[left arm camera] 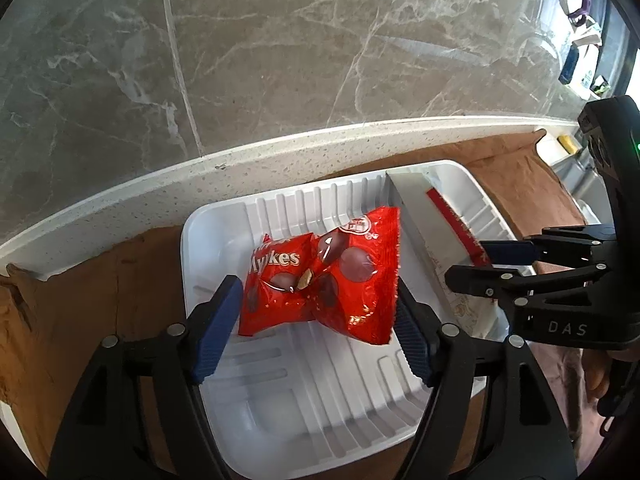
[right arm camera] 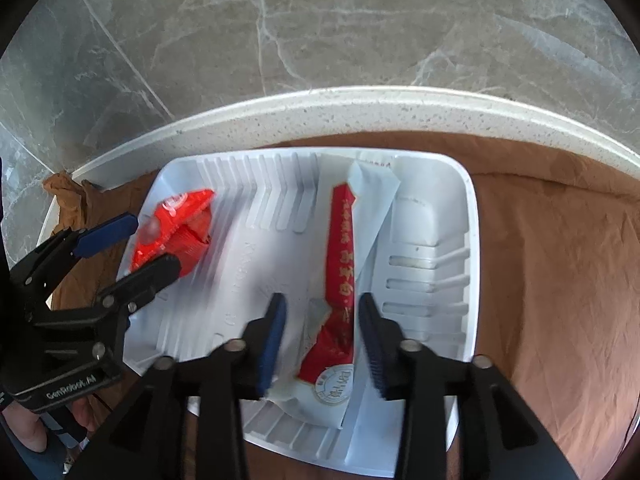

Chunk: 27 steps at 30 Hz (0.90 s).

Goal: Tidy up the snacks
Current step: 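Lower both packets into the tray and open both tools, then move both tools back to the snack pile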

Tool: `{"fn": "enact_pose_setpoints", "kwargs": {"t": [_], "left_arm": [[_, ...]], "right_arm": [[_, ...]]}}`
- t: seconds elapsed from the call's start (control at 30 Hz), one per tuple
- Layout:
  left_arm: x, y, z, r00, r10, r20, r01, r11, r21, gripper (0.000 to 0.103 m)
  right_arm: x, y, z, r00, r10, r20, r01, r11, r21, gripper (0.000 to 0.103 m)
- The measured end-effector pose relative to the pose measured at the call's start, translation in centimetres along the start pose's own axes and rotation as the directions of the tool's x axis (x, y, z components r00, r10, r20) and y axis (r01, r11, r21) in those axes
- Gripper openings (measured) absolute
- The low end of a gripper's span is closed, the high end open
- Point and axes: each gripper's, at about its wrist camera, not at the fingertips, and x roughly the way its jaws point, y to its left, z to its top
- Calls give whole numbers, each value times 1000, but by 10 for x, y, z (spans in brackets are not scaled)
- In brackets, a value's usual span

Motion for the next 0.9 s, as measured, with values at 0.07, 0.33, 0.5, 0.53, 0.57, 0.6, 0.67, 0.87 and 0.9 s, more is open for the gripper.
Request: {"fn": "enact_pose_setpoints", "kwargs": {"t": [0.07, 0.33, 0.5, 0.53, 0.57, 0.6, 0.67, 0.87, 0.9], "left_arm": [[-4, -1, -1, 1000, -8, -2, 8, 1000, 1, 72], [-44, -5, -10, 999, -25, 48, 26, 1000, -1, 77], [-95, 4, -34, 993, -66, 102, 72, 996, -53, 103], [-106, 7, -43, 991, -80, 103, 87, 994, -66, 103], [-114, 8, -51, 990, -96, 104, 105, 991, -79, 103], [-125, 11, -62, 987, -119, 112, 130, 986, -100, 103], [-147, 15, -85, 980, -124, 156, 146, 980, -137, 103], [-204, 18, -145, 983, -107, 152, 134, 975, -179, 103], [-212, 16, -154, 982, -118, 146, 142, 976, -166, 102]], "right_arm": [[-3, 1, 0, 1000, 4, 1, -4, 1000, -1, 50], [-26, 2, -6, 1000, 2, 30, -2, 1000, 2, 50], [-71, -4, -22, 991, 70, 115, -75, 996, 37, 73], [-79, -7, -26, 987, 94, 127, -101, 994, 49, 78], [-90, -11, -33, 982, 126, 143, -136, 989, 61, 80], [-98, -13, -40, 977, 146, 154, -158, 985, 71, 84], [-117, -18, -56, 971, 168, 172, -185, 979, 84, 85], [-151, -22, -104, 962, 218, 163, -235, 968, 92, 85], [-154, -23, -113, 962, 231, 148, -247, 964, 102, 85]]}}
